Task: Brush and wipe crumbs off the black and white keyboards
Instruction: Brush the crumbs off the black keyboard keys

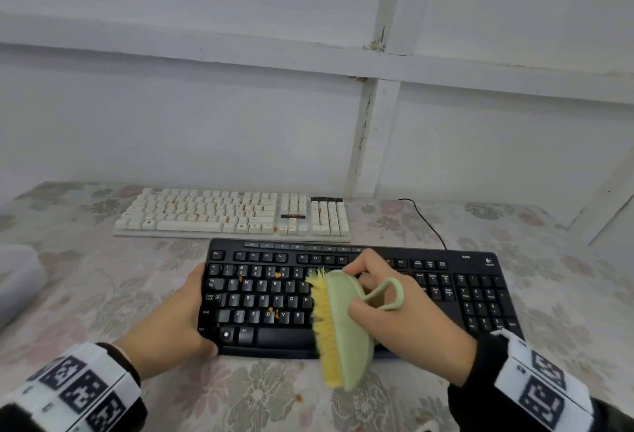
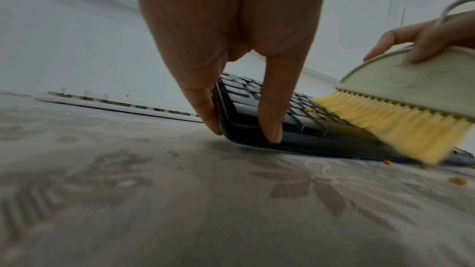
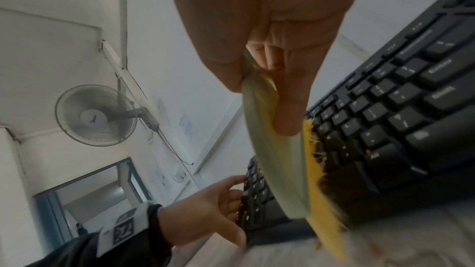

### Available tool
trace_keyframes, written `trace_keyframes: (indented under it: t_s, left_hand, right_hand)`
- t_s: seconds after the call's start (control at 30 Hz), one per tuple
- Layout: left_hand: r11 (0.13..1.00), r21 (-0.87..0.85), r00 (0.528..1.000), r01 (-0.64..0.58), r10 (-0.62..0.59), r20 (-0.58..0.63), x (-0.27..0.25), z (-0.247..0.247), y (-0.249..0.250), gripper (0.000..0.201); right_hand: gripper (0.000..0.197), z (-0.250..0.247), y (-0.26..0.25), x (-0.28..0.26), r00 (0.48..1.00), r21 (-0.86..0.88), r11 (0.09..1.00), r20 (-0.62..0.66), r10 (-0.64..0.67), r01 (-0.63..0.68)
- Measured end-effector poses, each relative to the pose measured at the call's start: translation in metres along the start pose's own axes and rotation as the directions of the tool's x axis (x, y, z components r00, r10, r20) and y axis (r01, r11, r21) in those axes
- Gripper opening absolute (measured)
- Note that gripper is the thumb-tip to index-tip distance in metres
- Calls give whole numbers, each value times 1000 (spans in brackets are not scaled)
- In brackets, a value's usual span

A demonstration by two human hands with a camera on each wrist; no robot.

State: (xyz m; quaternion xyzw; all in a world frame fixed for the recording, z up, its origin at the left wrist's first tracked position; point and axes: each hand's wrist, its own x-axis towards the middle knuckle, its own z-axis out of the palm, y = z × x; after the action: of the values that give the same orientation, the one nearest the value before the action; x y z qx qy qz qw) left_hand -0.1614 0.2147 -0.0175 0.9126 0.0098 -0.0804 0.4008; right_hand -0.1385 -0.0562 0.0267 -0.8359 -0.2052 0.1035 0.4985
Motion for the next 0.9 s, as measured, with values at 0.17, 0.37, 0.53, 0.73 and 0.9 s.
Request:
trace_keyframes:
  t_s: [0.17,0.37,0.53,0.73,0.9]
  left_hand:
    - [1000,4,1000,2,-2,-6,1,0,-2,97]
    - [999,22,999,-34,35,-9,0,-1,3,90]
    - [998,23,998,-57,57,-9,-1,-1,3,91]
    - [999,26,999,-35,35,-5,0,-1,2,95]
    - [999,24,1000,-21,21,3,1,-1,1,99]
  right_hand:
    - [24,-13,-18,21,986,93,995,-168,-17,33]
    - [24,4,-14,27,993,-32,999,-118,-29,25]
    - [15,10,-13,11,999,28,1000,48,-2,0]
    - [26,-5,-20,29,976,110,993,-218,-24,49]
    - [26,8,-11,22,995,15,1000,-96,-4,5]
